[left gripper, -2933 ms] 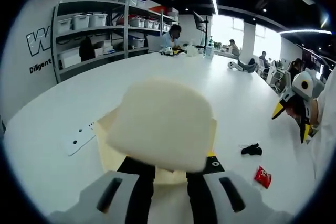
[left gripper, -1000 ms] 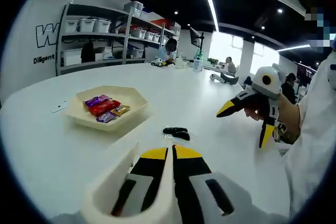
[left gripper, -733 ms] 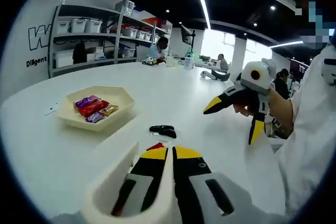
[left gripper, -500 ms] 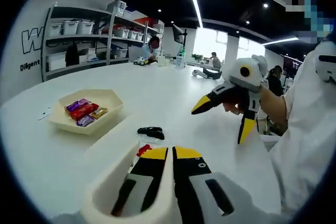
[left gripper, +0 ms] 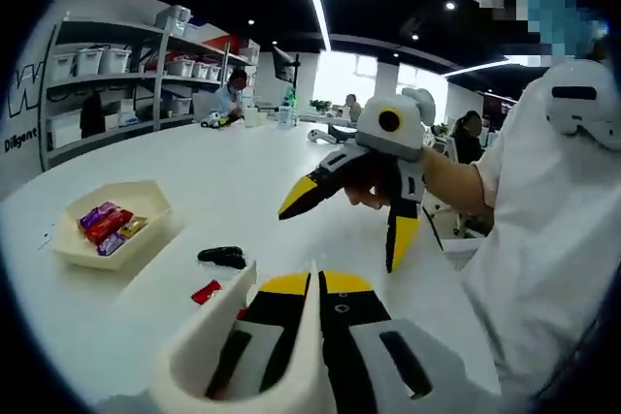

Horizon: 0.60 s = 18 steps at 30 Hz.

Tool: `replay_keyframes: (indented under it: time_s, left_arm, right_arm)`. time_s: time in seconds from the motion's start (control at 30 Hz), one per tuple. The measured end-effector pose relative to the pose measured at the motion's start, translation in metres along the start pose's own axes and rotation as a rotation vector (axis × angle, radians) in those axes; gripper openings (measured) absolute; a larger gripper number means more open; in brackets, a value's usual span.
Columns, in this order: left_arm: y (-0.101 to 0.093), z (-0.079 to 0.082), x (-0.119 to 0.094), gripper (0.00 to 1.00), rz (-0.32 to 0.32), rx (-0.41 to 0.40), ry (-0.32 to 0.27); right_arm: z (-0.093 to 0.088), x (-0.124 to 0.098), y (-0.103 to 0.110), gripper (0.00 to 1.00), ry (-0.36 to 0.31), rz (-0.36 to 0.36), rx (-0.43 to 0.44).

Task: Place the target food into the container with the food tongs after gripping and lifting it, then release it inside without dropping or visibly crushing the food.

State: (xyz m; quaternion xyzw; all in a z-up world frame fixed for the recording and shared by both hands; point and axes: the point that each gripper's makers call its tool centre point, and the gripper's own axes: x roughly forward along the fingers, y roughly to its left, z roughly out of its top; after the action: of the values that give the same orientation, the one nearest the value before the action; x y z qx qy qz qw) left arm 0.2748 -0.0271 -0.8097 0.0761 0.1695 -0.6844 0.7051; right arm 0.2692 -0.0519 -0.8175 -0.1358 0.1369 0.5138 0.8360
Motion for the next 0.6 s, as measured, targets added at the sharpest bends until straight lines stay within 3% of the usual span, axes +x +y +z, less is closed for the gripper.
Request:
replay_keyframes:
  time_s: [0.23,0.43,0.6]
  left_arm:
    - [-0.022,0.003,0.003,0.00,-0.100,0.048,0.003]
    - [-0.027,0.005,0.004,0.00,-0.135,0.052,-0.004]
    - [-0.035,0.007,0.003,0.00,-0.176,0.063,-0.010]
  right_arm:
    - [0.011,0.006,0.008,0.52,-0.029,0.075,-0.096]
    - [0.016,0.008,0.012,0.45,-0.055,0.110,-0.115]
    - [0.018,0.009,0.021,0.33,-0.065,0.161,-0.139]
